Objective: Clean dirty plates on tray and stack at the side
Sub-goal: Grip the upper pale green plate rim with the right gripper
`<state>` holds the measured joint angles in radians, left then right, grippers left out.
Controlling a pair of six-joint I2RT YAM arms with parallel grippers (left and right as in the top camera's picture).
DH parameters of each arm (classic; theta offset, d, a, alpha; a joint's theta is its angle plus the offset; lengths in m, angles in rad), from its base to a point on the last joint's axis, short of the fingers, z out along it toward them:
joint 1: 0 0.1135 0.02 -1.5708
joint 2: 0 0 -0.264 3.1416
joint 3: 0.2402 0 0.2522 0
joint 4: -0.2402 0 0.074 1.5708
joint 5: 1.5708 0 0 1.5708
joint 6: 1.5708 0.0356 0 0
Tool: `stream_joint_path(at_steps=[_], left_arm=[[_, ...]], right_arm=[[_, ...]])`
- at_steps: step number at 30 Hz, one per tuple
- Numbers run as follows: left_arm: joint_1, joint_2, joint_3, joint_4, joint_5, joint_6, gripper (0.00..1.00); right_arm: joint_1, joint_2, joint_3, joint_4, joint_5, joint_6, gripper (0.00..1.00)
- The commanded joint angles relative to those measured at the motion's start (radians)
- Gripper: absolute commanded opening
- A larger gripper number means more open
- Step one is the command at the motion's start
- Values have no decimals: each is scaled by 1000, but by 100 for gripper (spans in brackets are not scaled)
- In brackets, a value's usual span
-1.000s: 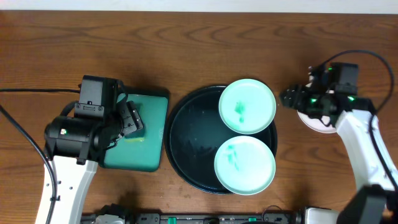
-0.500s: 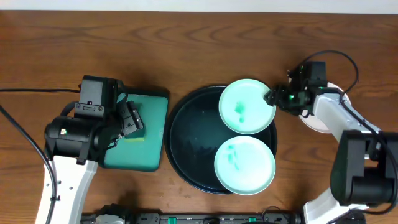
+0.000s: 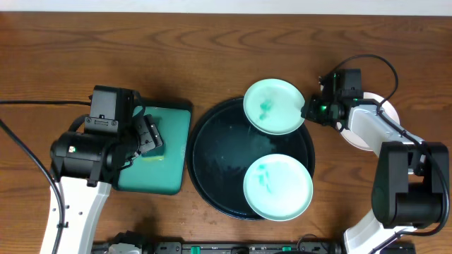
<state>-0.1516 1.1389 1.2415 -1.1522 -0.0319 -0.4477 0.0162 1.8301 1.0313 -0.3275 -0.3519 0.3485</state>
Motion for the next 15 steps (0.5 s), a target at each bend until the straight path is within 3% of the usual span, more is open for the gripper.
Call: stream_joint_path(at_steps=[1,8,15], left_arm=[[-2,2,6,-3,-2,6,80],[-2,2,6,-3,-2,6,80],[-2,4,6,-2,-3,10,79]], right_arm=[[6,4,2,-9,-55,3,1],[68,-32,2,-26,-119,-27,1],[232,-50,2,-103,56,-84,1]])
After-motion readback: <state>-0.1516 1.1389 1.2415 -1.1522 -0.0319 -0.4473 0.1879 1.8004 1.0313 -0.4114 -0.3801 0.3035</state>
